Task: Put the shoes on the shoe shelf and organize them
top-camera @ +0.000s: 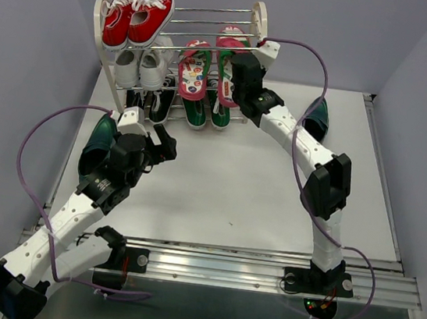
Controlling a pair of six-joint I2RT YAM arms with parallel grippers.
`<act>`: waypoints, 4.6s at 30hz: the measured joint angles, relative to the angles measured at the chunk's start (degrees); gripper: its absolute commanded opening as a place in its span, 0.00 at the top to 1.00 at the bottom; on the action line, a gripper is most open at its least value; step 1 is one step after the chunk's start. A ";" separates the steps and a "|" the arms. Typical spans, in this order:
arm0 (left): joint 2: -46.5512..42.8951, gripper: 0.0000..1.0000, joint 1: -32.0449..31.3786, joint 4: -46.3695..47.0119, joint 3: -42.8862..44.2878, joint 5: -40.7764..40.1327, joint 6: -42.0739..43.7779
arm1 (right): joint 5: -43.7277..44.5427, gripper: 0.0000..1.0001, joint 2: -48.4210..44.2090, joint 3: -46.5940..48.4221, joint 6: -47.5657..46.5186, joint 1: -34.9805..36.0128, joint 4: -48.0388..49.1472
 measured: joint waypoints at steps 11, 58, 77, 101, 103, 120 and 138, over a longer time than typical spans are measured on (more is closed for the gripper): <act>0.00 0.01 0.00 -0.02 0.00 -0.33 -0.02 | 2.19 0.97 3.65 1.86 -4.70 -0.02 10.10; 4.55 0.01 0.39 -11.50 3.69 -9.25 -11.63 | -10.54 0.00 -12.28 -26.32 -8.37 -0.02 30.01; 3.54 0.01 22.86 -30.97 4.46 -9.07 -31.15 | -34.77 0.00 -42.05 -55.01 -0.72 -0.33 22.93; 21.44 0.38 50.05 -24.81 3.56 -2.97 -22.84 | -25.33 0.00 -47.08 -59.89 -3.08 -0.33 12.63; 22.01 0.66 50.31 -24.48 2.19 -3.28 -22.49 | -24.41 0.00 -47.10 -60.11 -3.17 -0.33 12.20; 0.31 1.00 50.31 -31.58 0.48 8.26 -15.69 | -20.96 0.00 -53.86 -63.47 -2.80 -0.33 7.98; -5.55 1.00 49.90 -39.58 18.84 26.67 -12.26 | -33.48 0.00 -52.65 -62.51 -3.48 -0.35 7.21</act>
